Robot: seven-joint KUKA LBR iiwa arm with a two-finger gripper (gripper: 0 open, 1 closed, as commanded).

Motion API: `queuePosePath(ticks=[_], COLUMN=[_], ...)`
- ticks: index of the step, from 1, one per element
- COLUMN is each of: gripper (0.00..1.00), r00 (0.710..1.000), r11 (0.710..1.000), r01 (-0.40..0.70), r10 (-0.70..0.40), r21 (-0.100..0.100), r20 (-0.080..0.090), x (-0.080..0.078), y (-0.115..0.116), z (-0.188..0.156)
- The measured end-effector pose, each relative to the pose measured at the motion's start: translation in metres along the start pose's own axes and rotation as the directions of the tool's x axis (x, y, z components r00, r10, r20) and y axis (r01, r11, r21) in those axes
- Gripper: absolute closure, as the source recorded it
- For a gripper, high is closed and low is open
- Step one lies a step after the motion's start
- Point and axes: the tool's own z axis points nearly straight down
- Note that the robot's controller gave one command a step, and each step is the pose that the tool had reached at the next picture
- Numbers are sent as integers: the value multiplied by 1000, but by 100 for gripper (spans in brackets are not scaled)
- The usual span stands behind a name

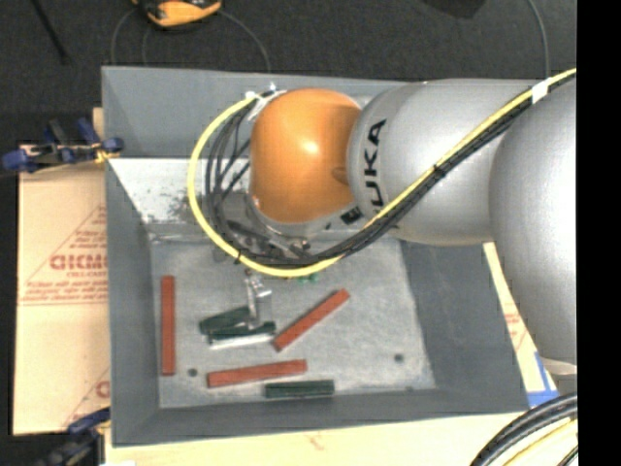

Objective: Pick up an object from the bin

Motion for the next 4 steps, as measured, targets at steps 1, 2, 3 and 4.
queuePosePath(ticks=[1, 2, 3, 4], gripper=[0, 100, 100, 100], r00=[996, 936, 936, 934], r11=[996, 936, 936, 934], r01=[85, 352, 351, 358], r10=[-85, -352, -351, -358], r21=[-4, -5, -5, -3], r20=[7, 1, 1, 2], x=[-8, 11, 11, 43], y=[1, -18, -18, 14], z=[56, 106, 106, -45])
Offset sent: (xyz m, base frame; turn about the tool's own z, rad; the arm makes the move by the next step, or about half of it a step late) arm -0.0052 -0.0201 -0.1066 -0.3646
